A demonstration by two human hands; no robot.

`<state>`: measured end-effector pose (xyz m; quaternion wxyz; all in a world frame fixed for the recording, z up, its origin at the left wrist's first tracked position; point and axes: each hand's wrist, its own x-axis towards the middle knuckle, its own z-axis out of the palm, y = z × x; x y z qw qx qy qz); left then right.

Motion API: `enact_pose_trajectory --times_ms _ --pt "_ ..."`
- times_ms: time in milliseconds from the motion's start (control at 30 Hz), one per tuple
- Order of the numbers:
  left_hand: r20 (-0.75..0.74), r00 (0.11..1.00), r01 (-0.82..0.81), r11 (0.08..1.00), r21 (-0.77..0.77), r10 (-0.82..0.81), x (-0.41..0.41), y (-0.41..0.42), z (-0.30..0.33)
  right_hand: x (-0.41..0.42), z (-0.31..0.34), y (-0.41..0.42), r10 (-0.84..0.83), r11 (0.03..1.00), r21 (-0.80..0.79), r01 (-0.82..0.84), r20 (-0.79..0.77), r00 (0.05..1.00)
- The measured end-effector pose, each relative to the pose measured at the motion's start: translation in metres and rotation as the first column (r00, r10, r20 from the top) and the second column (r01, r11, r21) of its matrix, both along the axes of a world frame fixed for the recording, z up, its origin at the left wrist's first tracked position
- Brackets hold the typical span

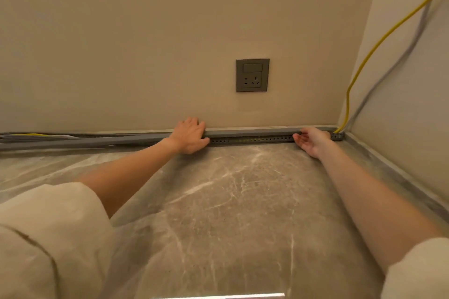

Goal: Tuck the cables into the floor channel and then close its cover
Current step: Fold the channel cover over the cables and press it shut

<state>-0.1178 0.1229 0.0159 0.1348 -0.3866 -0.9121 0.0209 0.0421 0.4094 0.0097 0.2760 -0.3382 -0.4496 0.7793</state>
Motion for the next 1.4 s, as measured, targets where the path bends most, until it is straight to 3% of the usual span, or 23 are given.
enact_pose_trajectory --times_ms 167,333,433,600,833,1000,1400 --pt "0.114 0.964 0.235 0.970 0.063 -0.241 0.031 0.077 -0.004 -0.001 -0.002 0.009 0.044 0.999 0.024 -0.045 0.033 0.998" --pt "0.205 0.918 0.305 0.934 0.187 -0.340 0.049 0.138 -0.003 0.012 -0.004 0.029 0.153 0.980 0.104 -0.172 0.167 0.974" --pt "0.210 0.910 0.307 0.921 0.241 -0.359 0.056 0.154 -0.006 0.023 -0.008 0.043 0.027 0.986 0.156 -0.055 0.173 0.984" --pt "0.195 0.924 0.281 0.929 0.242 -0.330 0.064 0.175 -0.006 0.033 -0.016 0.056 -0.151 0.988 -0.030 0.149 -0.074 0.986" --pt "0.202 0.919 0.282 0.922 0.266 -0.340 0.061 0.173 0.016 0.021 -0.018 0.052 -0.181 0.980 0.067 0.190 -0.121 0.976" --pt "0.203 0.908 0.307 0.911 0.274 -0.366 0.058 0.160 0.018 0.028 -0.012 0.062 -0.150 0.987 -0.086 0.133 -0.226 0.963" --pt "0.210 0.909 0.283 0.905 0.319 -0.359 0.057 0.158 0.009 0.025 -0.012 0.072 -0.147 0.989 -0.008 0.147 -0.104 0.984"
